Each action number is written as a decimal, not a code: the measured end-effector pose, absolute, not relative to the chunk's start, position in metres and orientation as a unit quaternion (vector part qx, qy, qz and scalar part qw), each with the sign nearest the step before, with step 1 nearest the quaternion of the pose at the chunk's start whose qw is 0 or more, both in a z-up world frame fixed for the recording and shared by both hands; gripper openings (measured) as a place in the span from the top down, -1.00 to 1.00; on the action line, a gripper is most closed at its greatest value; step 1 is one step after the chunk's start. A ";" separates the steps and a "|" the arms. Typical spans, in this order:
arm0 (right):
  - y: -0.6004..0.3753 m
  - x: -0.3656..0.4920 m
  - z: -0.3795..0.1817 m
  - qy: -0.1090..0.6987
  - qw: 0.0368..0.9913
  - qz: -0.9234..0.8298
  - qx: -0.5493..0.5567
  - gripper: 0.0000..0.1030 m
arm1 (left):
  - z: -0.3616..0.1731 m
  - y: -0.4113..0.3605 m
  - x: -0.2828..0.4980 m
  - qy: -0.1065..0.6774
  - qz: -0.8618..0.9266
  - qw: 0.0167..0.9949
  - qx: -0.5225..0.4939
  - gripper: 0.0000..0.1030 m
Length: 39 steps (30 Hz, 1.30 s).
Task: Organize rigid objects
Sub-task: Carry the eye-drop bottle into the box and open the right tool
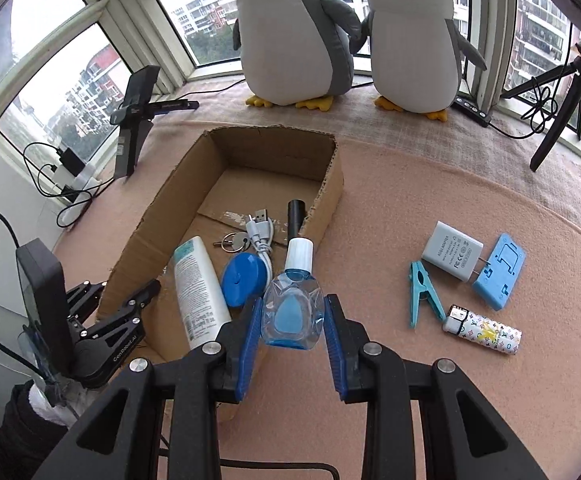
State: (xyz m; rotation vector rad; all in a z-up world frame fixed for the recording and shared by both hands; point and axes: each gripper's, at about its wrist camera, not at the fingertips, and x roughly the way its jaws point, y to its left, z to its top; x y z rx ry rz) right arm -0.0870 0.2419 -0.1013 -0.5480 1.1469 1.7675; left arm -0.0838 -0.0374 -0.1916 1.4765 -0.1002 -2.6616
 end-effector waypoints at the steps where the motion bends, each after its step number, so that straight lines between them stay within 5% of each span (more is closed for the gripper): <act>1: 0.238 -0.095 -0.097 0.461 0.454 0.728 -0.225 0.46 | -0.192 -0.038 -0.084 -0.032 -0.873 0.048 0.484 0.47; 17: 0.213 -0.166 -0.105 0.436 0.382 0.764 -0.283 0.46 | -0.191 -0.041 -0.084 -0.029 -0.873 0.046 0.484 0.47; 39: 0.209 -0.154 -0.100 0.422 0.402 0.760 -0.287 0.35 | -0.191 -0.041 -0.084 -0.030 -0.873 0.046 0.484 0.47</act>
